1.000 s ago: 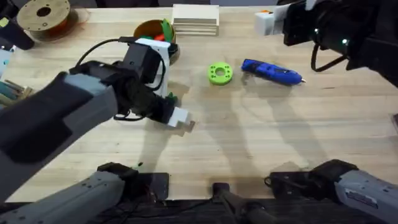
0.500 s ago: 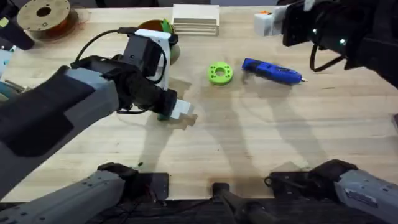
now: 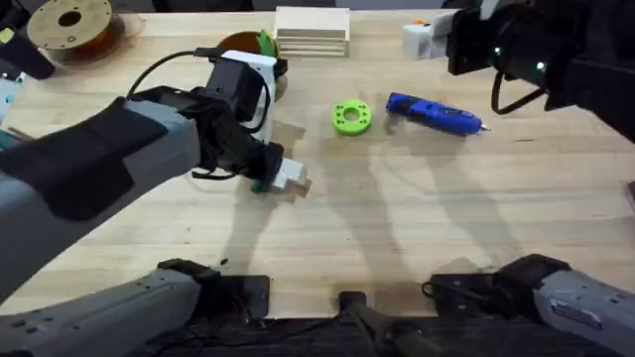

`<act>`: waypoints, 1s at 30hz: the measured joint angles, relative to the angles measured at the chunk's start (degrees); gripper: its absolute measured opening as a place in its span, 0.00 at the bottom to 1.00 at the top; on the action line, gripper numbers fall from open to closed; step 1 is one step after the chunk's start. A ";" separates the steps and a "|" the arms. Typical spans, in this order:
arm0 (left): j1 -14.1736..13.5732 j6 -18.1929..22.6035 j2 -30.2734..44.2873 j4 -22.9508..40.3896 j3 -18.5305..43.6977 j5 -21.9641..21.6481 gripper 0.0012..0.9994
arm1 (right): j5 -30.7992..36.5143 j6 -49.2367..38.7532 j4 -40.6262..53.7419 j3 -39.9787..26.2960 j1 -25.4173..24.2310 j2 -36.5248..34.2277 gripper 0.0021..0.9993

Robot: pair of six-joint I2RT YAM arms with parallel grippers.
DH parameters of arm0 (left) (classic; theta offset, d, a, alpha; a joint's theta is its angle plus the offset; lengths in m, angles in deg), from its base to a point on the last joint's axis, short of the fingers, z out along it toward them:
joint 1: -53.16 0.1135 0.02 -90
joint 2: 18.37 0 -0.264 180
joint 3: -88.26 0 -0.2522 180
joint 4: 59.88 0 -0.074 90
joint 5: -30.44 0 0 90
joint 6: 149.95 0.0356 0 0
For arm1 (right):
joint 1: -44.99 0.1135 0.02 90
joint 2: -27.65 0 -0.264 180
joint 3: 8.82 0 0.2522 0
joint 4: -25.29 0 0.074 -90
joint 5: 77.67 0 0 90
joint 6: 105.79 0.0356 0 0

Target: Pick up the gripper from the table and insert it into the empty holder that is missing its gripper. Then pick up a screw, insert it into the mounting hole, and use the screwdriver to tighten it. Finally, clean up the table by picking up the vegetable and placing it into the bucket.

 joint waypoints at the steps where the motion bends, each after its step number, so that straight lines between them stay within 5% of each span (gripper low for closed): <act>1: 0.00 -0.17 0.00 0.02 0.00 0.01 0.85 | 0.00 -0.01 0.00 0.00 0.00 0.00 0.96; 6: 0.00 -0.32 0.00 0.00 0.00 -0.13 0.11 | 0.00 0.00 0.00 0.00 0.00 0.00 0.96; 7: 0.00 -0.28 -0.02 -0.03 0.12 -0.21 0.03 | 0.00 0.00 0.00 0.00 0.00 0.00 0.96; 20: 0.00 -0.30 -0.07 1.89 2.18 0.83 0.02 | 0.00 -0.02 0.00 0.00 0.00 0.00 0.96; 30: 0.00 -0.28 -0.07 12.57 23.34 4.54 0.02 | 0.00 0.00 -0.11 0.00 0.00 0.00 0.96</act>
